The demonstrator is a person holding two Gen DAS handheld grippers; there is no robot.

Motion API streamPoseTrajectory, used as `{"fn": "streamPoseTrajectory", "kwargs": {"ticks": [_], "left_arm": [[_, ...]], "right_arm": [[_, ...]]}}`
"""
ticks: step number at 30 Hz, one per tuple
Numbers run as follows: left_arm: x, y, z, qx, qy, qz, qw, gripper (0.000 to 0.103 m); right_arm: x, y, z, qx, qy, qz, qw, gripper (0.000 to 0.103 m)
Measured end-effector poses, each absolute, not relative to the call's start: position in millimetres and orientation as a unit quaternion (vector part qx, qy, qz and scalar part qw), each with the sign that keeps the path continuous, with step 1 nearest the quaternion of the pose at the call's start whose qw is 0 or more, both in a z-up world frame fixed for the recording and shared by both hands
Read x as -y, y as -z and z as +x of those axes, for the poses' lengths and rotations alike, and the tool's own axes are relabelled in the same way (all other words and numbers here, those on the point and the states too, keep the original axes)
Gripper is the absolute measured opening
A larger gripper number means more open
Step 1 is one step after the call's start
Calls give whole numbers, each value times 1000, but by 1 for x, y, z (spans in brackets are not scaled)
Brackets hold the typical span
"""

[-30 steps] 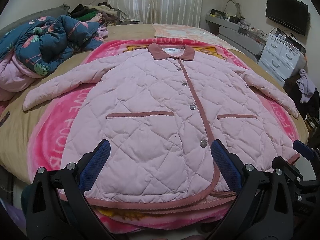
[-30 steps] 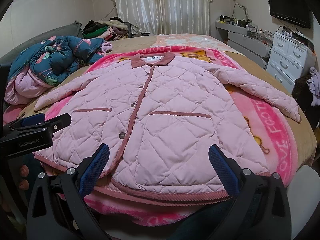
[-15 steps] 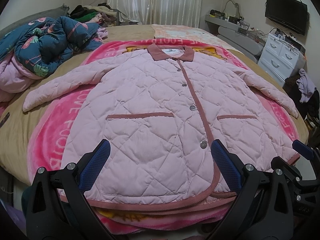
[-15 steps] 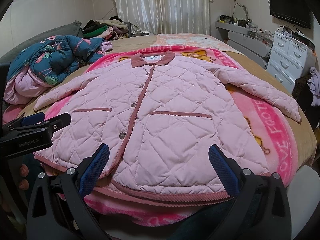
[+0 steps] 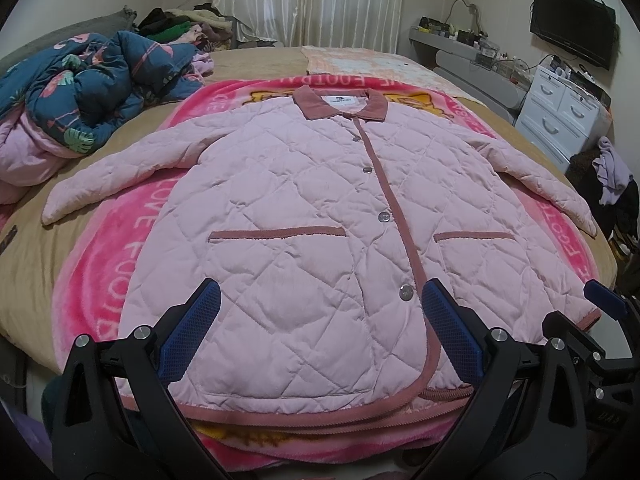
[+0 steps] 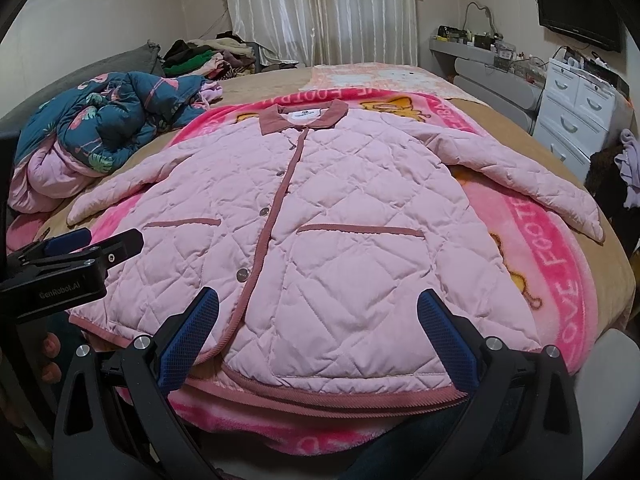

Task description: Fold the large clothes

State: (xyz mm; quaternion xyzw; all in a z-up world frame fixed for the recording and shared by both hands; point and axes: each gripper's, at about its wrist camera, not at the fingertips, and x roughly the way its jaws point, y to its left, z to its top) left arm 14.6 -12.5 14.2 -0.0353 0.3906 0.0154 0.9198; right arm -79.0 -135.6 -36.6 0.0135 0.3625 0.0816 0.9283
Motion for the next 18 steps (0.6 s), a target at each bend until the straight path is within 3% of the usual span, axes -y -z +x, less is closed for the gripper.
{"fn": "streamPoseTrajectory", "kwargs": {"ticks": [18], "left_arm": [[-9, -21, 56, -397, -20, -58, 916, 94]], "right_arm": [[136, 9, -32, -373, -89, 27, 923, 99]]}}
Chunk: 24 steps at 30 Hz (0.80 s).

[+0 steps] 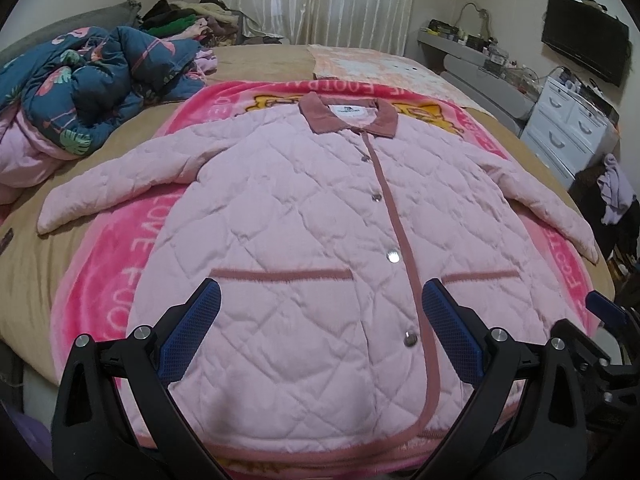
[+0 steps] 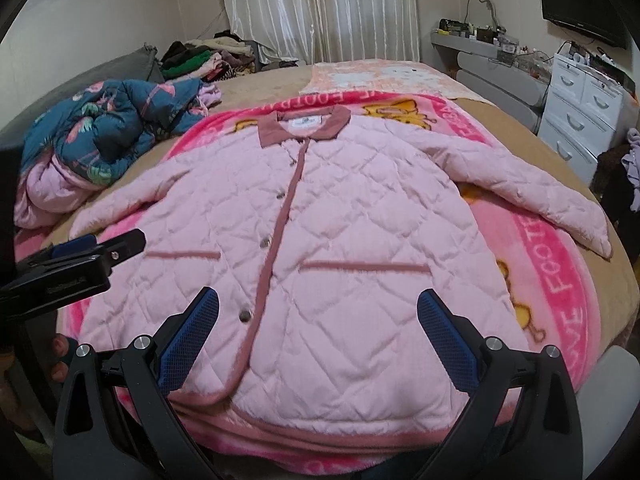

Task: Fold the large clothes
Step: 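Move the right tool over the jacket toward the sleeve cuff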

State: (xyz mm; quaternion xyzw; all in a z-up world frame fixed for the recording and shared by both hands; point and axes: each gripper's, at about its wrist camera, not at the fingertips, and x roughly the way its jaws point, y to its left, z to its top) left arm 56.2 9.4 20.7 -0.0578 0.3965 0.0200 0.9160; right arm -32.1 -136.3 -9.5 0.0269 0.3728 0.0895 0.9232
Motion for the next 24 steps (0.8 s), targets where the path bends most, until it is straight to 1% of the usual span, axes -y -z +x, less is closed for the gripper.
{"fn": "streamPoseTrajectory", "kwargs": {"ticks": [14, 24], "left_arm": [[-7, -50, 125, -390, -20, -55, 919, 94], [11, -50, 191, -403, -15, -47, 914, 94]], "right_arm": [[149, -27, 40, -366, -85, 51, 925, 99], [179, -39, 104, -350, -44, 79, 932, 99]]}}
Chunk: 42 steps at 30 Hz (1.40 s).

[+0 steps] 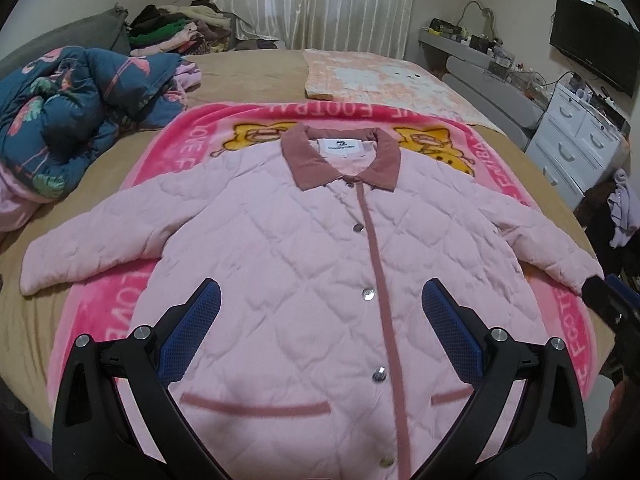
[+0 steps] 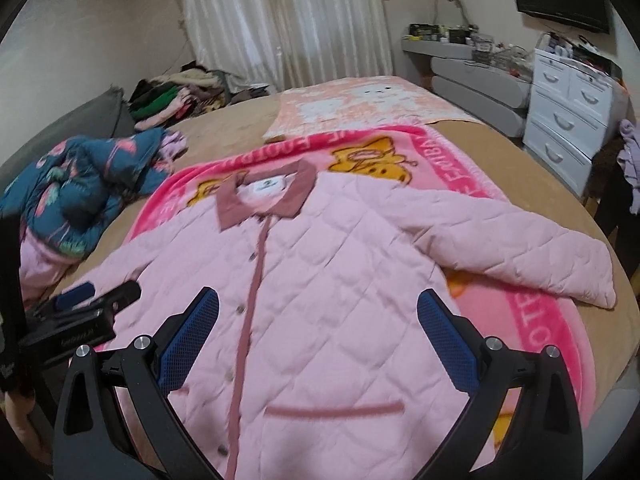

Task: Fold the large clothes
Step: 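Move the right tool over the jacket toward the sleeve cuff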

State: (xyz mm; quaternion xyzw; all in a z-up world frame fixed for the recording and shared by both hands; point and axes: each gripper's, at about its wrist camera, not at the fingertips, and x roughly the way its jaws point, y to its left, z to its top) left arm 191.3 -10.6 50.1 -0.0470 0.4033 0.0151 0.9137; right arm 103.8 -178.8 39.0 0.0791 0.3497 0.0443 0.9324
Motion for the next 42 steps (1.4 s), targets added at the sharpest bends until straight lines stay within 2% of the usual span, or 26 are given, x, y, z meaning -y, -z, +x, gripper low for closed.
{"fn": "streamPoseTrajectory", "kwargs": {"ticks": [9, 19, 33, 42], "left_arm": [[37, -33, 244, -422, -4, -42, 905, 94], [77, -6, 286, -440, 10, -11, 898, 94], [119, 18, 334, -458, 33, 7, 889, 94], [132, 25, 355, -453, 27, 28, 891, 94]], "right_arm": [[238, -18, 153, -360, 25, 120, 925, 99], [331, 34, 183, -387, 122, 183, 896, 99], [440, 92, 180, -399, 229, 278, 844, 99], [524, 139, 171, -394, 291, 393, 778, 99]]}}
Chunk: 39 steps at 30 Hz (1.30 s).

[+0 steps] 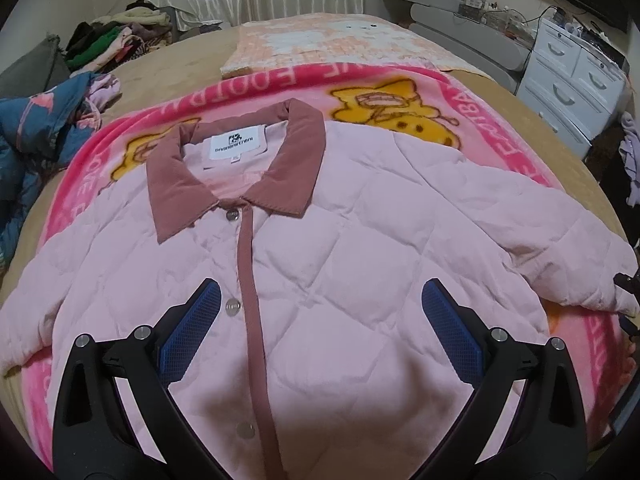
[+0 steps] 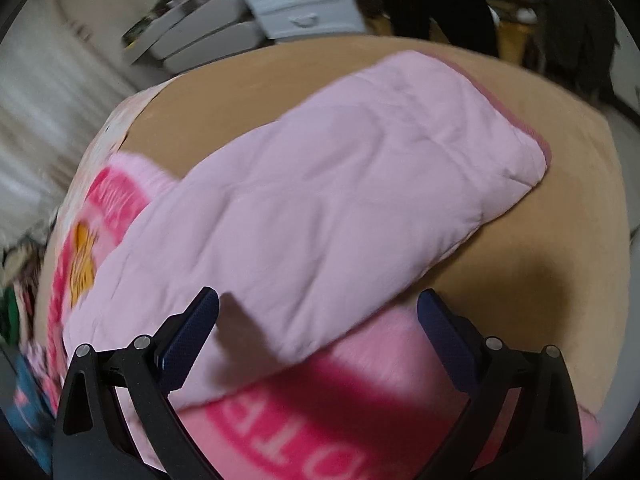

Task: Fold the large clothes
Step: 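Move the right tool over the jacket toward the sleeve cuff, then grasp the sleeve cuff with the right tool and lift it across the body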

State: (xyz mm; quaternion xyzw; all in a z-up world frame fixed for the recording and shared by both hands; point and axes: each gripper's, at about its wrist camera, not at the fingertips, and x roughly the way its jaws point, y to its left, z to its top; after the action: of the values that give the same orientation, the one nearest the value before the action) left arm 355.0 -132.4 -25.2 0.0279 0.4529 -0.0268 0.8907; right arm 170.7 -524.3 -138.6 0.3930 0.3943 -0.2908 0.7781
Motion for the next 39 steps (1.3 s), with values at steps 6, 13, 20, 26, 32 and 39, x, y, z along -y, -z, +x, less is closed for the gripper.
{"fn": "streamPoseTrajectory", "kwargs": {"ticks": [6, 13, 20, 26, 32, 39], "left_arm": [[128, 31, 366, -459, 20, 30, 888, 94], [120, 31, 380, -463, 14, 28, 886, 94], [118, 14, 389, -453, 9, 45, 890, 94], [113, -6, 385, -442, 12, 47, 896, 94], [98, -33, 375, -430, 14, 42, 902, 94], [64, -68, 361, -399, 0, 42, 916, 94]], "right_arm": [[566, 152, 165, -348, 299, 456, 763, 99], [596, 161, 164, -289, 294, 520, 748, 95], [588, 121, 183, -260, 229, 456, 820, 24], [552, 49, 196, -229, 164, 370, 885, 19], [489, -20, 219, -213, 102, 281, 930, 18], [415, -76, 241, -200, 39, 209, 956, 18]]}}
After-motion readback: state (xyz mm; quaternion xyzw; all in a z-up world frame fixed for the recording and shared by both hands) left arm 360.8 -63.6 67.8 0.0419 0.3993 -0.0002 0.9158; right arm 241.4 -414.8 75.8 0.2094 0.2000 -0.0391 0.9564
